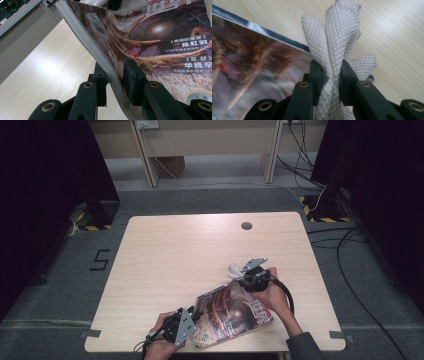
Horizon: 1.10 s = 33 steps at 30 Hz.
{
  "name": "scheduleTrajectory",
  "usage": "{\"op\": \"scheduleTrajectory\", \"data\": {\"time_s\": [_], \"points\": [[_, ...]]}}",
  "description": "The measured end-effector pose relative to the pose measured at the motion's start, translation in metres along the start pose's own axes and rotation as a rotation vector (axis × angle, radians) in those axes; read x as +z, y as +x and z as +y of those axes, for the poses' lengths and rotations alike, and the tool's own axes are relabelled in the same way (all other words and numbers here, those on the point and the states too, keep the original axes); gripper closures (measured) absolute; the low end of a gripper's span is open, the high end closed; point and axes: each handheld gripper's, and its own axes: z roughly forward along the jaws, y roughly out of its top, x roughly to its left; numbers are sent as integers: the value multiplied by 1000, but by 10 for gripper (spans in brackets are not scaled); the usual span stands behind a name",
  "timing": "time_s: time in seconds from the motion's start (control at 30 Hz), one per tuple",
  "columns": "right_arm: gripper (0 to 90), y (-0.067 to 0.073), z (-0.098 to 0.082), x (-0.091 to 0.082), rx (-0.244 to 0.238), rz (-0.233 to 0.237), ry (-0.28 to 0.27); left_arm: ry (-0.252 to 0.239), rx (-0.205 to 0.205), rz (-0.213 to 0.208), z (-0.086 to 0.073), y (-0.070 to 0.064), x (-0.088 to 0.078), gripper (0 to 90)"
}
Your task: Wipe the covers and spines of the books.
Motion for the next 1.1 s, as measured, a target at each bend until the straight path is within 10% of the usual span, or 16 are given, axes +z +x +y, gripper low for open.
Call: {"op": "scheduleTrajectory", "data": {"time_s": [0.6, 0.9, 1.1], "points": [[760, -8, -6, 3, 8, -24, 4, -3, -2, -2, 0, 1, -1, 724], [636, -16, -7, -5, 84, 79, -50, -7, -6, 3, 0, 0, -1, 721], [787, -21, -10, -8, 88, 62, -51, -6, -4, 1, 0, 0, 0, 721]]}}
